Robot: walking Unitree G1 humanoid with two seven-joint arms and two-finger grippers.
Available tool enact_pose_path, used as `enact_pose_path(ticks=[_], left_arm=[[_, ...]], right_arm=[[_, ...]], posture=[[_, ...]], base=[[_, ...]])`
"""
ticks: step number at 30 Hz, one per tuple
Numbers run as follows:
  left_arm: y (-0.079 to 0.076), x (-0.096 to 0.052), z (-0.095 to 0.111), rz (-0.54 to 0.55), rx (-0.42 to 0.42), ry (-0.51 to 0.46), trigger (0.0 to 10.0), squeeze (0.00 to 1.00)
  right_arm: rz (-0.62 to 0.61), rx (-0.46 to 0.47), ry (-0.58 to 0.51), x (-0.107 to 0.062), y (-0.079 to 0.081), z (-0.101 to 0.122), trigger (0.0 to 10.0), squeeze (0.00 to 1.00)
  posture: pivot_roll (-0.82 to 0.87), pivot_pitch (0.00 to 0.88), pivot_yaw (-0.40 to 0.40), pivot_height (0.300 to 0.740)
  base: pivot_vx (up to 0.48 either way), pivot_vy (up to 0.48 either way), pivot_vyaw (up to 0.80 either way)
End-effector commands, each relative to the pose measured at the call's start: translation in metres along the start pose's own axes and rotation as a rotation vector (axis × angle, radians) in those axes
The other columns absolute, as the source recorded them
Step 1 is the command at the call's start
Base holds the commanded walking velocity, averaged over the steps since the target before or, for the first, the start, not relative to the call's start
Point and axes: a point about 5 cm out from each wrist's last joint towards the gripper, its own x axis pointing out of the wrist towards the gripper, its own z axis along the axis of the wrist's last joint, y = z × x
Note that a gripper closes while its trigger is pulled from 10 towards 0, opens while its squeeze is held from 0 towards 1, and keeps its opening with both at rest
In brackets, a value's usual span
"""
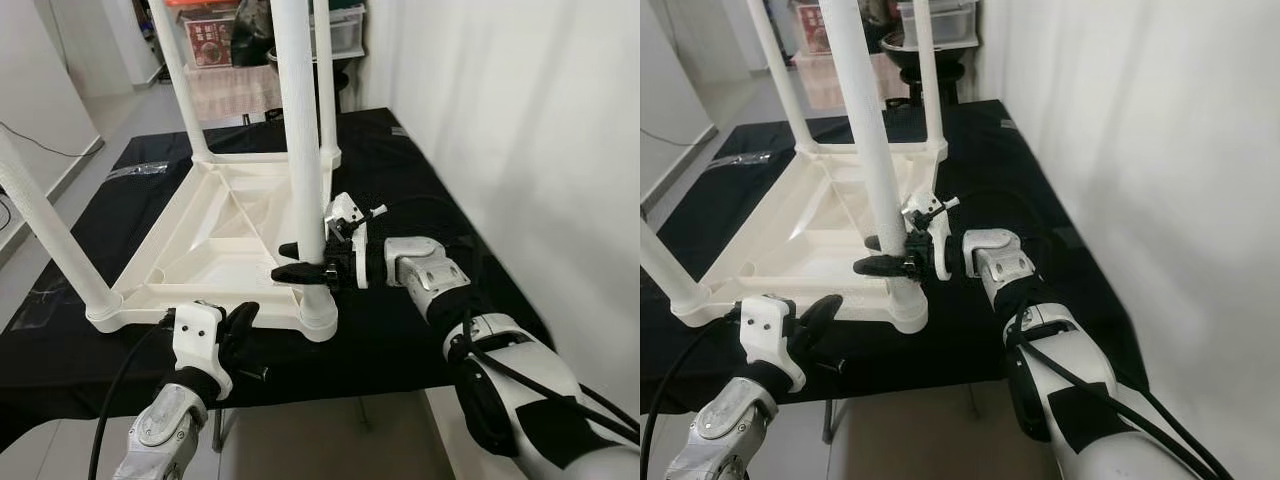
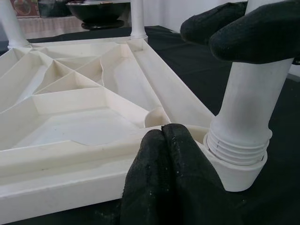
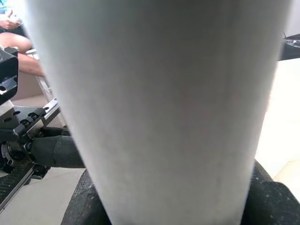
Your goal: Building children table
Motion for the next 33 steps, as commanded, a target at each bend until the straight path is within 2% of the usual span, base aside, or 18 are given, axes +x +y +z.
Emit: enact_pose_path(ticks=[1,2,3,4,6,7,8,9,11,18,19,23,24,28,29,31,32,33], left_arm=[[-0.001,-0.001,-0.001,0.003,0.006,0.009,10.0,0.00],[-0.001,-0.001,-0.001,0.003,0.006,0.009,10.0,0.00],[-0.001,-0.001,-0.001,0.003,0.006,0.009,10.0,0.00],[0.000,-0.001,-0.001,0.002,0.005,0.009,10.0,0.00],[0.000,-0.001,-0.001,0.002,0.005,0.009,10.0,0.00],[0.003,-0.001,0.000,0.003,0.008,0.010,10.0,0.00],[0.003,-0.001,0.000,0.003,0.008,0.010,10.0,0.00],[0.004,0.000,-0.001,0.003,0.008,0.012,10.0,0.00],[0.005,0.001,-0.002,0.002,0.013,0.018,10.0,0.00],[0.006,0.003,-0.003,0.016,0.012,0.011,10.0,0.00],[0.006,0.003,-0.003,0.024,0.011,0.009,10.0,0.00],[0.006,0.003,-0.003,0.026,0.010,0.008,10.0,0.00],[0.005,0.003,-0.004,0.021,0.007,0.010,10.0,0.00],[0.003,0.003,-0.005,0.004,0.002,0.019,10.0,0.00],[0.003,0.003,-0.005,0.004,0.002,0.019,10.0,0.00],[0.003,0.003,-0.006,0.001,0.001,0.020,10.0,0.00],[0.003,0.003,-0.006,0.001,0.001,0.020,10.0,0.00],[0.003,0.003,-0.006,0.000,0.001,0.020,10.0,0.00]], right_arm=[[-0.036,0.035,0.012,0.001,-0.001,-0.007,0.0,0.00],[-0.113,0.026,0.015,-0.003,-0.004,-0.010,0.0,0.00],[-0.113,0.026,0.015,-0.003,-0.004,-0.010,0.0,0.00],[-0.220,0.020,0.015,-0.005,-0.008,-0.015,0.0,0.00],[-0.220,0.020,0.015,-0.005,-0.008,-0.015,0.0,0.00],[-0.691,0.145,0.007,0.001,0.004,-0.058,0.0,0.00],[-0.691,0.145,0.007,0.001,0.004,-0.058,0.0,0.00],[-0.806,0.178,0.012,0.001,0.013,-0.072,0.0,0.00],[-0.759,0.079,-0.003,0.011,0.014,-0.060,0.0,0.00],[-0.686,0.080,0.062,0.022,0.012,-0.065,0.0,0.00],[-0.679,0.089,0.070,0.021,0.012,-0.065,10.0,0.00],[-0.676,0.110,0.069,0.021,0.014,-0.064,10.0,0.00],[-0.640,0.120,0.046,0.022,0.016,-0.059,10.0,1.00],[-0.399,0.060,-0.036,0.022,0.020,-0.036,10.0,1.00],[-0.399,0.060,-0.036,0.022,0.020,-0.036,10.0,1.00],[-0.264,-0.006,-0.041,0.017,0.019,-0.029,10.0,0.95],[-0.264,-0.006,-0.041,0.017,0.019,-0.029,10.0,0.95],[-0.207,-0.037,-0.044,0.014,0.018,-0.026,10.0,0.00]], posture=[[0.00,0.000,0.009,0.740],[-0.01,0.000,0.009,0.740],[-0.01,0.000,0.009,0.740],[-0.01,0.000,0.007,0.740],[-0.01,0.000,0.007,0.740],[-0.03,0.002,0.031,0.740],[-0.03,0.002,0.031,0.740],[-0.03,0.000,0.036,0.740],[-0.03,0.000,0.024,0.740],[-0.03,0.000,0.013,0.740],[-0.03,0.000,0.013,0.740],[-0.03,0.000,0.010,0.740],[-0.02,0.000,0.011,0.740],[-0.02,0.000,0.019,0.740],[-0.02,0.000,0.019,0.740],[-0.02,0.000,0.018,0.740],[-0.02,0.000,0.018,0.740],[-0.02,0.000,0.018,0.740]], base=[[0.000,0.000,0.00],[0.000,0.000,0.00],[0.000,0.000,0.00],[0.000,0.000,0.00],[0.000,0.000,0.00],[0.000,0.000,0.00],[0.000,0.000,0.00],[0.000,0.000,0.00],[0.000,0.000,0.00],[0.000,0.000,0.00],[0.000,0.000,0.00],[0.000,0.000,0.00],[0.000,0.000,0.00],[0.000,0.000,0.00],[0.000,0.000,0.00],[0.000,0.000,0.00],[0.000,0.000,0.00],[0.000,0.000,0.00]])
